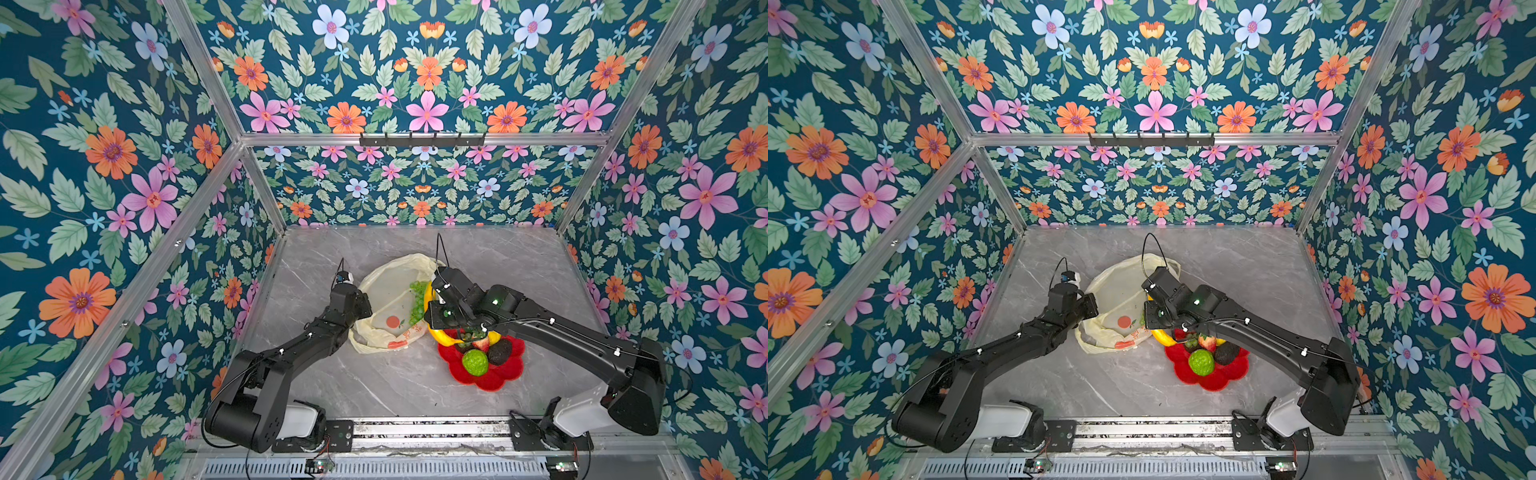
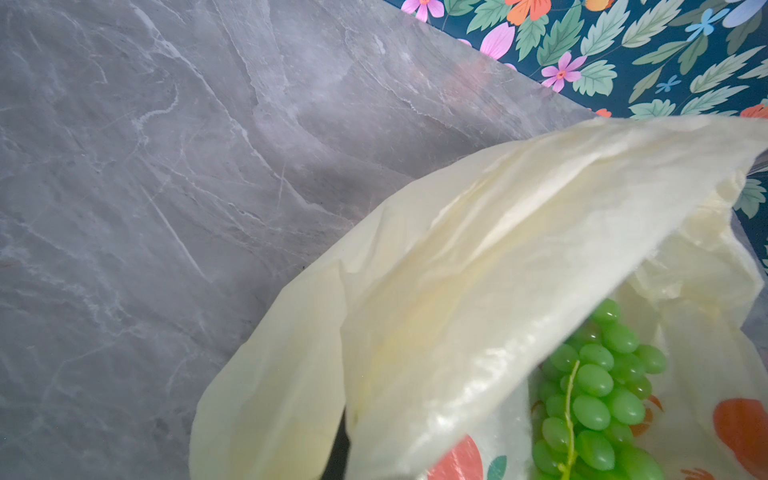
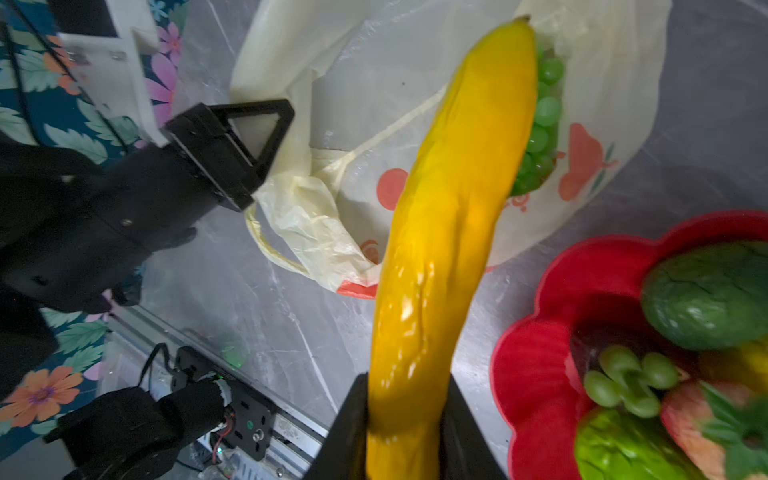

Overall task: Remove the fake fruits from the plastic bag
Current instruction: 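Lift the yellow banana out and carry it over the red plate, then lower the yellow banana into the plate and open the right gripper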

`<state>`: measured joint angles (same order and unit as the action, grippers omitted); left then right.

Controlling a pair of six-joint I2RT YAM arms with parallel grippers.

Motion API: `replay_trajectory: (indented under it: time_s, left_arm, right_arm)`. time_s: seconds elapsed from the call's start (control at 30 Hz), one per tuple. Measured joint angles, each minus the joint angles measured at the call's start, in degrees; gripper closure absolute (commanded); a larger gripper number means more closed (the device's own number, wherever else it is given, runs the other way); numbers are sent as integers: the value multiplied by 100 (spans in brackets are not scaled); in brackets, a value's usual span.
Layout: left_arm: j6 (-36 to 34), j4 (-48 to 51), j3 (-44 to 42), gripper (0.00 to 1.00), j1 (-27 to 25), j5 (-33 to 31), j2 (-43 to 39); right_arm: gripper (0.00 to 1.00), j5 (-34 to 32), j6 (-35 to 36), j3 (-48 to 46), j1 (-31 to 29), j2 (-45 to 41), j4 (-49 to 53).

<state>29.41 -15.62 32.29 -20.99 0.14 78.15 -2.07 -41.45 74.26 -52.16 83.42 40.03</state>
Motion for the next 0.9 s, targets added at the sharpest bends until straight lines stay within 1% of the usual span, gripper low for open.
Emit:
replay_trajectory:
  time_s: [0.5, 0.9]
  left_arm:
    - [-2, 7, 11, 100, 0, -17, -13]
    - [-44, 46, 13, 100, 0, -127, -136]
  right_arm:
    - [74, -387, -758, -717, 2, -446, 673]
    - [74, -566, -960, -807, 0, -407, 1126]
